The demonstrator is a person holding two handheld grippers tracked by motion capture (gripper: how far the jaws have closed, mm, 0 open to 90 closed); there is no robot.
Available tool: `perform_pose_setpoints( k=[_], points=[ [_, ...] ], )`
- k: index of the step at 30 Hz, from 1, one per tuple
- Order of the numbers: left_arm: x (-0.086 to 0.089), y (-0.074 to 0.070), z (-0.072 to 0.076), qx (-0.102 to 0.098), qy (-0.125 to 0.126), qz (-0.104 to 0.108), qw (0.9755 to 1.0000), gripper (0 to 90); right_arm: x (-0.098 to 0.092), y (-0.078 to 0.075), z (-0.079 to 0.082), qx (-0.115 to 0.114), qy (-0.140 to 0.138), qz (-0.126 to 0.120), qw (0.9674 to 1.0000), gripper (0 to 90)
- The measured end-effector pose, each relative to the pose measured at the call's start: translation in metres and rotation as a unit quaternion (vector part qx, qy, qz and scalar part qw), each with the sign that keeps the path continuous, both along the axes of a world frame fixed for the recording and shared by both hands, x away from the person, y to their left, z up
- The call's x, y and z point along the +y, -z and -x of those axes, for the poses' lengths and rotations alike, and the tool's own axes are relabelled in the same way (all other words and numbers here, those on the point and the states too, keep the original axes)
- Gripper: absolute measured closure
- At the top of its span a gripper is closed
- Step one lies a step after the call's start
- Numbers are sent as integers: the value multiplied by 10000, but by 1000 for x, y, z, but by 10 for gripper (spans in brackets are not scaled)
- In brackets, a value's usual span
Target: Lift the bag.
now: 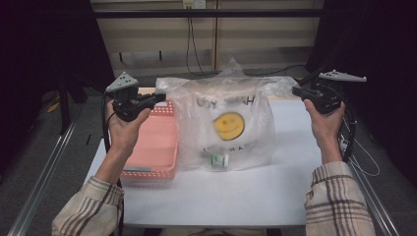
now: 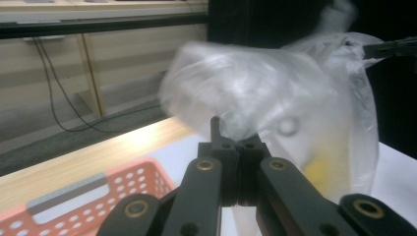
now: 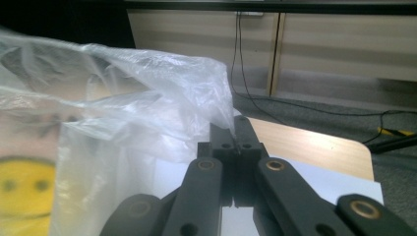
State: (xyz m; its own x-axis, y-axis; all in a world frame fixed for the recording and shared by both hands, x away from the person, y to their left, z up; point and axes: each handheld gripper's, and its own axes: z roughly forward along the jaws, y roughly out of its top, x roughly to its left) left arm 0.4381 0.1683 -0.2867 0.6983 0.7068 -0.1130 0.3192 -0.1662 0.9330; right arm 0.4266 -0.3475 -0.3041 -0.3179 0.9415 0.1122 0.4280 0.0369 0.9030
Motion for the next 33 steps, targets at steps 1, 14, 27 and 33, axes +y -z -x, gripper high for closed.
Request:
perform_pose_setpoints(
  k=[1,14,27,33],
  points=[
    [0,3,1,-11,-5,-24,10000,900,-1,2,-1,19,13,-19,10000,900],
    [-10,32,1,202,173,-183,9995,861,20,32,-6,258,-341,36,9991,841],
    [-15,20,6,42,-138,-140,9998,389,24,18,9,21,-525,5,9986,524],
    [-21,22,8,35,-120,-267,9996,267,24,17,13,22,-456,32,9990,439]
  ],
)
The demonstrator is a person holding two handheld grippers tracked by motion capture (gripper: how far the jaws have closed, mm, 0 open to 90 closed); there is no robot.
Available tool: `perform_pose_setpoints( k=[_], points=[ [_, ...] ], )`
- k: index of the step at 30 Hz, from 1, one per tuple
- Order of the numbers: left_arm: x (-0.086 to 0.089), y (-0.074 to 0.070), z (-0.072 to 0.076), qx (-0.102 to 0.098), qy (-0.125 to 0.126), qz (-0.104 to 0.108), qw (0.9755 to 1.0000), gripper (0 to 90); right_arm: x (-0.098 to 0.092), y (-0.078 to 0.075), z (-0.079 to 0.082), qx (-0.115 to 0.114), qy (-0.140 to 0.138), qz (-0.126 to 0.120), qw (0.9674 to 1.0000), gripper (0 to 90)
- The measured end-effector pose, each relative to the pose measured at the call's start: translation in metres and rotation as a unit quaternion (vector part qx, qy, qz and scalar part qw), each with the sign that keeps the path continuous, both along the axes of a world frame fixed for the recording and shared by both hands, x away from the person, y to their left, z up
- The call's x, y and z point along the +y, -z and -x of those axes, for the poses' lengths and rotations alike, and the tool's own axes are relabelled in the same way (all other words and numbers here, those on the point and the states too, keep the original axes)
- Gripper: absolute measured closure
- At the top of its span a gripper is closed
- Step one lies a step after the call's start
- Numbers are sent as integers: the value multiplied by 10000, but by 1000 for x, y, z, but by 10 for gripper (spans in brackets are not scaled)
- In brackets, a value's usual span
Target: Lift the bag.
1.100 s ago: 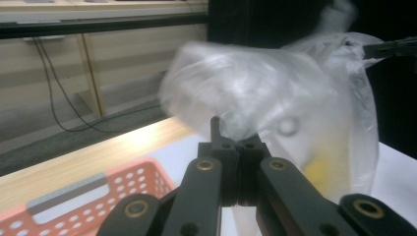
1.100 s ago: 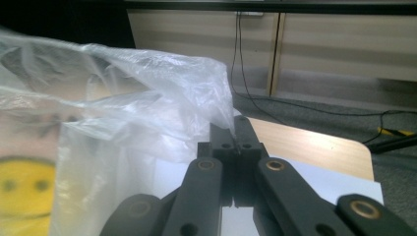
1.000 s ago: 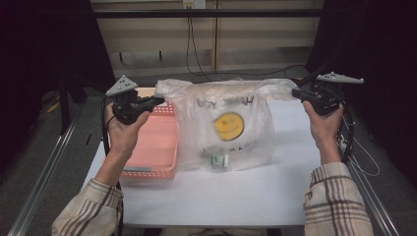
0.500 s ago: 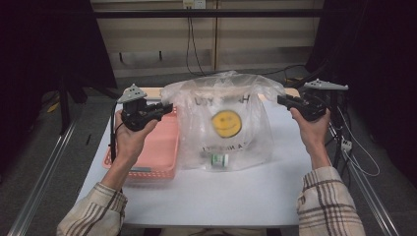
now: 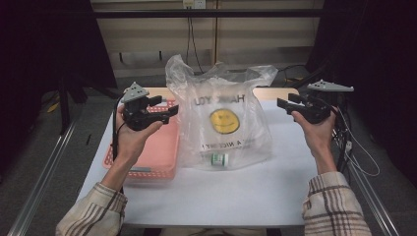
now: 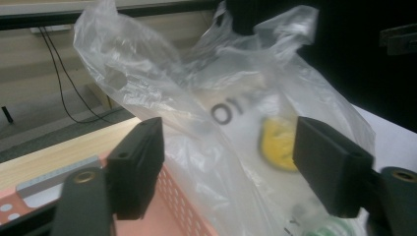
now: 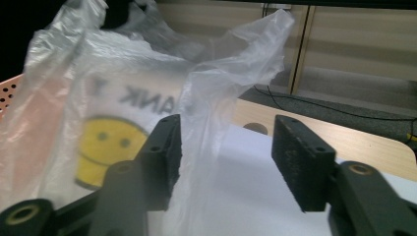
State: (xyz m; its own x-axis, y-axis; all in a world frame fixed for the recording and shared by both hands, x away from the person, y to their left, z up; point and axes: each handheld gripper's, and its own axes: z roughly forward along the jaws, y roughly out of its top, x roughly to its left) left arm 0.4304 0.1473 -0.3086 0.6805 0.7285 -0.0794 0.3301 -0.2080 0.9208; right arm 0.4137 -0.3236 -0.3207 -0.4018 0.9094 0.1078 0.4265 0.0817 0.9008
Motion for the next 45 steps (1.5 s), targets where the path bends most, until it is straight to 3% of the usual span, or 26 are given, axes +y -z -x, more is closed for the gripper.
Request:
perform_pose_setpoints(
  k=[9,17,20,25,34,39,45],
  points=[
    [-1,6,10,32,57,-81,9999,140,12,13,17,111,-101,58,9999,262],
    [2,12,18,136,129,-134,9997,85,22,22,32,193,-274,-10,9994,203],
    [2,12,23,139,157,-103,9997,76,25,24,38,214,-292,-18,9993,194],
    [4,16,34,94,321,-255,9991,52,28,28,48,249,-272,-9,9993,170],
    [11,26,51,196,396,-265,9987,50,33,37,67,300,-274,83,9991,157],
    [13,31,61,224,465,-377,9980,50,36,40,73,454,-236,227,9984,151],
    [21,41,73,285,381,-397,9981,51,36,43,85,467,-218,277,9983,141]
  ],
)
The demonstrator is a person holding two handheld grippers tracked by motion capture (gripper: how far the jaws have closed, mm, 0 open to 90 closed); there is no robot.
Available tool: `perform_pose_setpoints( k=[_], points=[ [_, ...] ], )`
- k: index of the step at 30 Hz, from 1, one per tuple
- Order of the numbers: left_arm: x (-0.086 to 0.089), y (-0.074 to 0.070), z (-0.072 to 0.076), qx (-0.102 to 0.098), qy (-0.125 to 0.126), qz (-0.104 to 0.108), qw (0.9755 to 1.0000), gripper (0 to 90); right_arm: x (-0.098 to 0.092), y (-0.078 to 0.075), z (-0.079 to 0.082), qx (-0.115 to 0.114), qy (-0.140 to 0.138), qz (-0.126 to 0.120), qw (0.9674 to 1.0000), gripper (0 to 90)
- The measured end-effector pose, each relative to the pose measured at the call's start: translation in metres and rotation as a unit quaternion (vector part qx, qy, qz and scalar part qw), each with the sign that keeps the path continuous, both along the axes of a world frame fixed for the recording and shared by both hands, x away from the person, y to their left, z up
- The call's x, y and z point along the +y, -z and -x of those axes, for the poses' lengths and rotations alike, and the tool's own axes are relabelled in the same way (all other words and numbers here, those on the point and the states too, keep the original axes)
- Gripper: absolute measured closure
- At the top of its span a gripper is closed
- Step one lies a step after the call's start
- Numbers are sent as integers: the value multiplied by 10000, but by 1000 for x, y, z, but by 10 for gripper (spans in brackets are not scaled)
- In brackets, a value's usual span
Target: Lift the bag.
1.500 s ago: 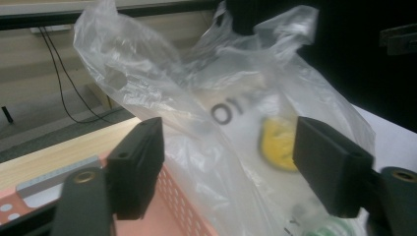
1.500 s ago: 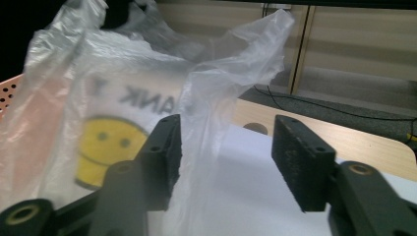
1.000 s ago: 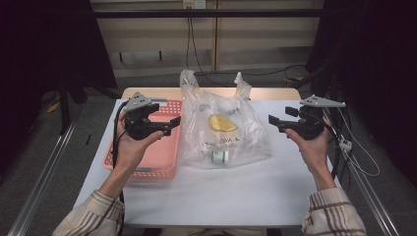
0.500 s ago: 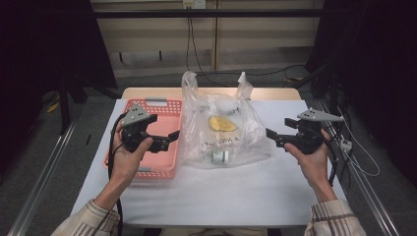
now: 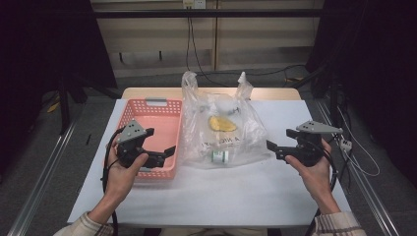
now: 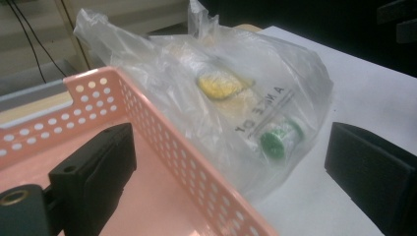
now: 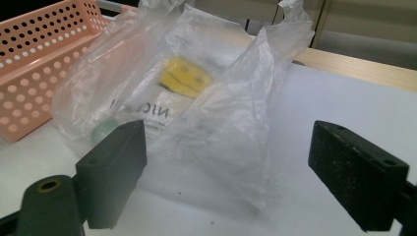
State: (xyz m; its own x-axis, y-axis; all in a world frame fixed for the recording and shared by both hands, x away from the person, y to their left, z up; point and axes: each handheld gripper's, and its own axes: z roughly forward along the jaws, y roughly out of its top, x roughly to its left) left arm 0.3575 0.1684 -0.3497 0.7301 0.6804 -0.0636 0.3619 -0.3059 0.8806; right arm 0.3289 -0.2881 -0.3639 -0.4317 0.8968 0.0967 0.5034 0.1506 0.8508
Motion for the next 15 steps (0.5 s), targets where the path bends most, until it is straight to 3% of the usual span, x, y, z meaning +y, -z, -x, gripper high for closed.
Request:
perform_pose_setpoints(
  k=[9,15],
  points=[
    [7,12,18,38,56,-94,9999,55,4,10,16,95,-48,83,9999,130],
    [13,21,26,21,-67,-174,9998,57,6,16,24,150,-70,88,9998,125]
  ],
)
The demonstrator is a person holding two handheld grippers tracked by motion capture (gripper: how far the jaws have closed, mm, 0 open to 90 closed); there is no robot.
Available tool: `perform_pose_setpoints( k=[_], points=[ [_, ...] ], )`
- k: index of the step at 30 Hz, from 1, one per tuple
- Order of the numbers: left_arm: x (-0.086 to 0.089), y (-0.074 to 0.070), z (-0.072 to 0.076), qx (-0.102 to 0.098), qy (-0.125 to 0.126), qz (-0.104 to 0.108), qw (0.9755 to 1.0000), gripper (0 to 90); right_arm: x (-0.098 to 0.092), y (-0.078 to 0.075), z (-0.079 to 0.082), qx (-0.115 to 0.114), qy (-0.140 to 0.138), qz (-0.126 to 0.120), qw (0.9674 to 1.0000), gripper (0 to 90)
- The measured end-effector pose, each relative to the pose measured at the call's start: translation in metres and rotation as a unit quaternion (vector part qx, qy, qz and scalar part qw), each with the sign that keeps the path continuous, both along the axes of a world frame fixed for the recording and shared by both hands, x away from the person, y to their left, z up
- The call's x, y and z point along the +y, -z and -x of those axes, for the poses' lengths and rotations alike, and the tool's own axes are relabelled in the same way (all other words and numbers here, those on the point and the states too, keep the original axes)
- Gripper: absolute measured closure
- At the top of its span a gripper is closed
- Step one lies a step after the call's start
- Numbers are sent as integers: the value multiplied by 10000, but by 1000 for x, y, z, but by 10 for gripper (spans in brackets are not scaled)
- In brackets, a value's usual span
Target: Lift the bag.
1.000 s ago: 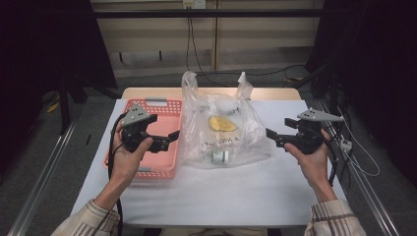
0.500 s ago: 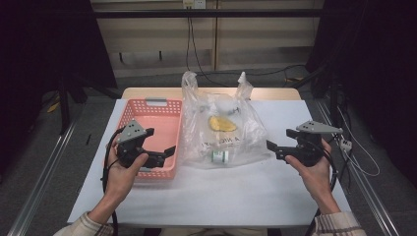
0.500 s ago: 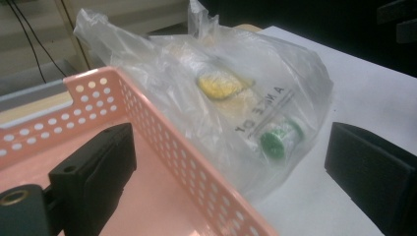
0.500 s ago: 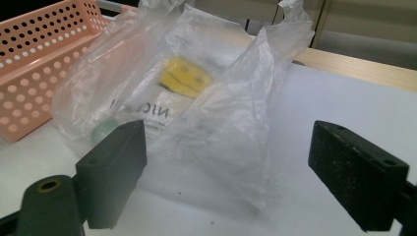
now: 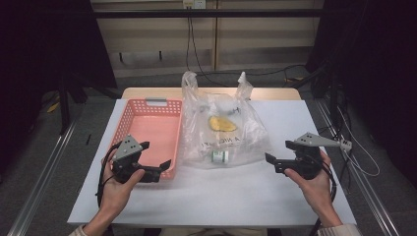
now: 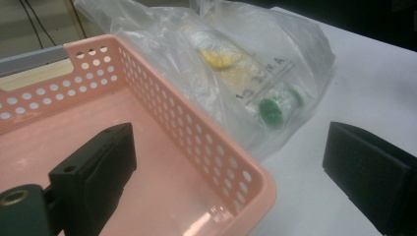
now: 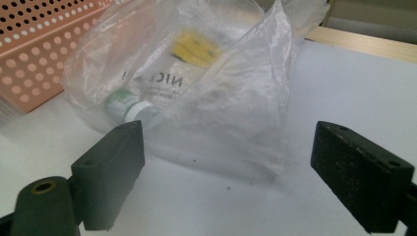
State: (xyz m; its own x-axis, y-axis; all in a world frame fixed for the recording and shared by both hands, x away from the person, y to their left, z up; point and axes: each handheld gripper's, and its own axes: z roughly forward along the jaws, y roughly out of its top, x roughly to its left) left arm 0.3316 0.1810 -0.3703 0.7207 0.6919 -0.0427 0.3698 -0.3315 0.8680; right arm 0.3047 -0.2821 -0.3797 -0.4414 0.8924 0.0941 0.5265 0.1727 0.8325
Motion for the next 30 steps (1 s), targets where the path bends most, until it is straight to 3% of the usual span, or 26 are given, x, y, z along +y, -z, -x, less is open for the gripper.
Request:
perform_pose_setpoints(
  k=[13,19,30],
  points=[
    [3,16,27,-55,28,4,10000,81,4,20,21,101,30,-13,9999,125],
    [6,22,34,-51,-73,-21,10000,73,4,25,28,185,16,38,9998,125],
    [11,32,44,-69,-174,-4,9998,69,-8,35,39,171,171,-103,9997,126]
  ],
)
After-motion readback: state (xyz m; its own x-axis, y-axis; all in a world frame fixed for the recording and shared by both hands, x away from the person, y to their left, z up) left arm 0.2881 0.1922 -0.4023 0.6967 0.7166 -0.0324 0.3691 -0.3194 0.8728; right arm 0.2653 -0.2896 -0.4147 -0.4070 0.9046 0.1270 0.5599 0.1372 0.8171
